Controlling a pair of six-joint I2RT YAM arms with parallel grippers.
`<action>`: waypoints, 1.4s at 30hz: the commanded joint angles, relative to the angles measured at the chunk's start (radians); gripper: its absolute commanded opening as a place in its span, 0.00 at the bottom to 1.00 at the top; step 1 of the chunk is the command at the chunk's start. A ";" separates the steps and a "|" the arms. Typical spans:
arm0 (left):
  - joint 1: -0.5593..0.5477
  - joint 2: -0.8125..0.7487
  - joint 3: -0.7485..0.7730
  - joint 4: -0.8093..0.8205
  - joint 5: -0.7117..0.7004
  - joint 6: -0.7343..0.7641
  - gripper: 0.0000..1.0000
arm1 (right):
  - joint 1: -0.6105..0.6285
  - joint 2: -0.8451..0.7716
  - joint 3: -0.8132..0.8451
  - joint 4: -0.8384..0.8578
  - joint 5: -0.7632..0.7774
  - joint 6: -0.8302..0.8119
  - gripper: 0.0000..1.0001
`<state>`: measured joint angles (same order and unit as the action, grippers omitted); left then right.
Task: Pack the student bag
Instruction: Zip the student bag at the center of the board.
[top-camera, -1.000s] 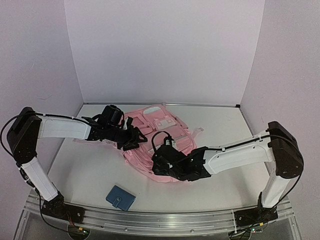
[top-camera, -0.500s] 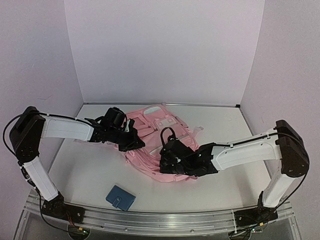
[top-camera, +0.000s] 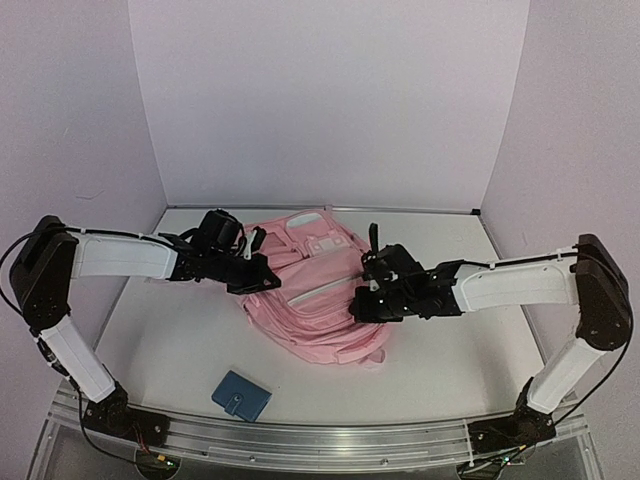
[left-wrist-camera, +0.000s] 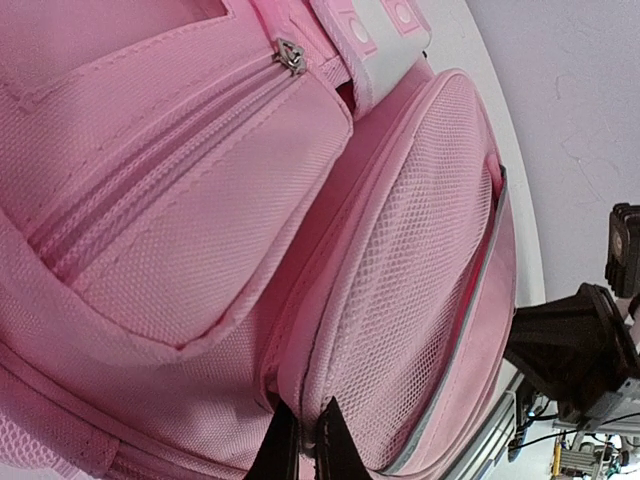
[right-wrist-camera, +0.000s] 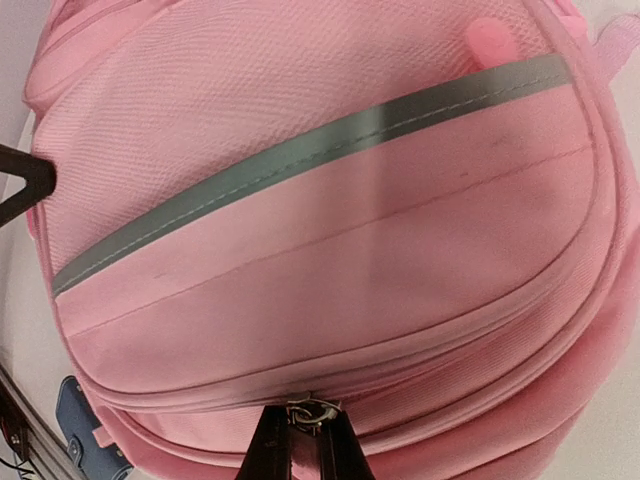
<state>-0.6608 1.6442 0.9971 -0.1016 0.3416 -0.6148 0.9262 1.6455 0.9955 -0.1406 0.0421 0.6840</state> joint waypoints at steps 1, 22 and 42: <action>0.136 -0.090 -0.058 -0.055 -0.043 0.191 0.00 | -0.103 -0.022 -0.011 -0.032 0.013 -0.121 0.00; -0.139 -0.156 0.141 -0.104 -0.095 0.681 0.84 | -0.135 -0.099 -0.104 0.205 -0.327 -0.149 0.00; -0.350 0.206 0.306 0.089 -0.382 0.888 0.70 | -0.135 -0.122 -0.146 0.255 -0.306 -0.074 0.00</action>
<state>-1.0006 1.7992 1.2450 -0.0832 0.1146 0.2250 0.7925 1.5747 0.8618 0.0712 -0.2723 0.5869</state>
